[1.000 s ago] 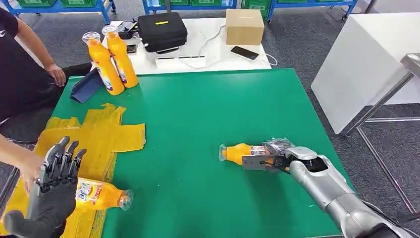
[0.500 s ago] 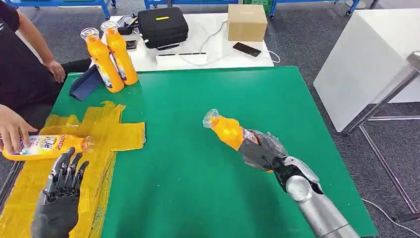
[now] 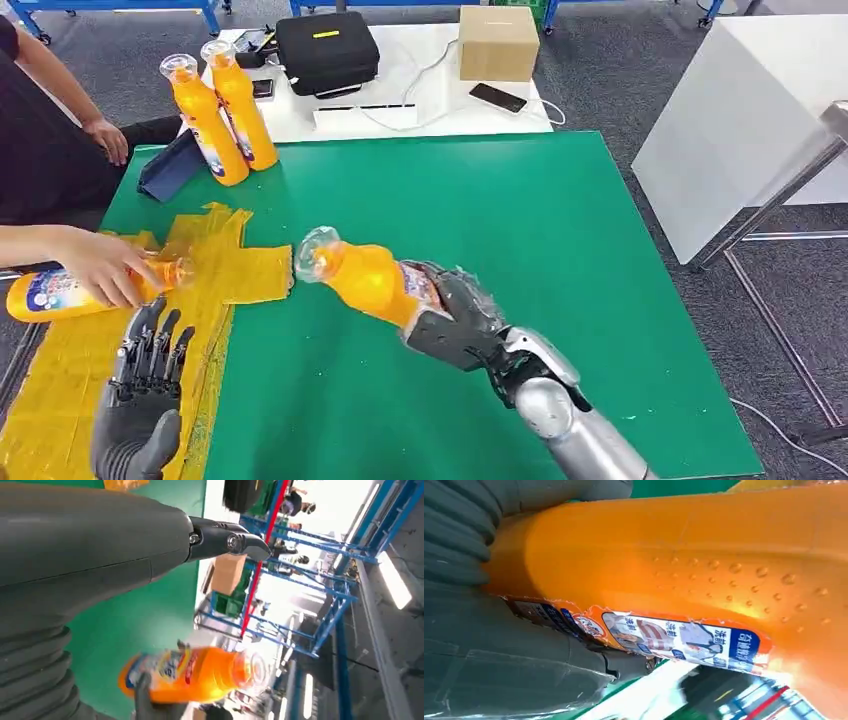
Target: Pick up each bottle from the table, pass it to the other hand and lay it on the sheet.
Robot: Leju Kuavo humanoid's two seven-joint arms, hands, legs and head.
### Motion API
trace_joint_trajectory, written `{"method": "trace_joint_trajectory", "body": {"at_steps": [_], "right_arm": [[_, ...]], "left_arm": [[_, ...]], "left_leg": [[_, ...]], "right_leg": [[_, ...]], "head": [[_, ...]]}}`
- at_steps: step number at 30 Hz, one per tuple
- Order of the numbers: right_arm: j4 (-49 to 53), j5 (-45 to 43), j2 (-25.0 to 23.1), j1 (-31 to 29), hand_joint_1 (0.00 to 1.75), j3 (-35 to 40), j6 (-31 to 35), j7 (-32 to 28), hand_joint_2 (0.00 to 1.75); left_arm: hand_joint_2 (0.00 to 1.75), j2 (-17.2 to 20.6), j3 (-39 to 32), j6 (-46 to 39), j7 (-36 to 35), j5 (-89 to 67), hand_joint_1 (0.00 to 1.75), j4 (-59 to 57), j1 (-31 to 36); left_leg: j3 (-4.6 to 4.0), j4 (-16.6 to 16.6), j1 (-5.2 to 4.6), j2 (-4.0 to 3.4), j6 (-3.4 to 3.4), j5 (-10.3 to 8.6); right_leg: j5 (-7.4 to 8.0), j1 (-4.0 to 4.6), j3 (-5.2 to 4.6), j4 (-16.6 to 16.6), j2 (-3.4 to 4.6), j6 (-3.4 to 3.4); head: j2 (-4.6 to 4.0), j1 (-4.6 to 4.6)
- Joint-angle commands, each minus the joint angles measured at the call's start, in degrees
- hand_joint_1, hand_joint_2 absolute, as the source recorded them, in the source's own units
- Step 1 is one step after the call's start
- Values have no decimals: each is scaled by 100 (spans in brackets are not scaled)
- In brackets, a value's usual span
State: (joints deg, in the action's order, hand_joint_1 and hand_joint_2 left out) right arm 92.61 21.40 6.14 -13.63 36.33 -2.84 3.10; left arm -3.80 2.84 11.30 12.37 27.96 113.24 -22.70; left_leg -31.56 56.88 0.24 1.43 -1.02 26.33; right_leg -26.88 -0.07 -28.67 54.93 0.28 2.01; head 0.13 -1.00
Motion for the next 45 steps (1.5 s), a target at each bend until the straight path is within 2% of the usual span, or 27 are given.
{"method": "trace_joint_trajectory", "body": {"at_steps": [1,3,15,25,39,45], "right_arm": [[-373,-86,-193,-587,175,1204,-19,95,175],[-401,-83,-192,-591,175,1227,-13,103,175],[-347,-117,-105,-609,175,1458,-59,81,175],[-288,-328,183,-867,175,1943,-509,-56,175],[-264,-351,206,-871,175,1984,-541,-104,175],[-172,-831,134,-1007,175,2250,-905,-283,175]], "left_arm": [[175,156,690,-78,-17,483,0,-256,67],[175,157,717,-106,-21,495,0,-219,57],[175,415,1097,-14,39,942,0,-39,-13],[175,894,1569,175,219,1260,0,-106,90],[175,906,1585,163,234,1270,0,-104,92],[175,947,1693,24,371,1116,0,-201,167]], "left_leg": [[13,-6,1,-36,6,4],[3,-4,-2,-15,2,0],[1,-3,1,-18,4,2],[3,-3,0,-15,3,1],[-2,-2,1,-11,2,1],[-4,-1,-2,-12,2,0]], "right_leg": [[2,2,6,-5,19,-3],[1,-1,0,-3,7,-1],[1,2,-1,-4,8,-2],[0,1,1,-4,3,0],[1,1,-4,-3,2,0],[1,-1,-8,0,4,0]], "head": [[0,0],[0,0],[0,2],[0,0],[0,2],[0,2]]}}
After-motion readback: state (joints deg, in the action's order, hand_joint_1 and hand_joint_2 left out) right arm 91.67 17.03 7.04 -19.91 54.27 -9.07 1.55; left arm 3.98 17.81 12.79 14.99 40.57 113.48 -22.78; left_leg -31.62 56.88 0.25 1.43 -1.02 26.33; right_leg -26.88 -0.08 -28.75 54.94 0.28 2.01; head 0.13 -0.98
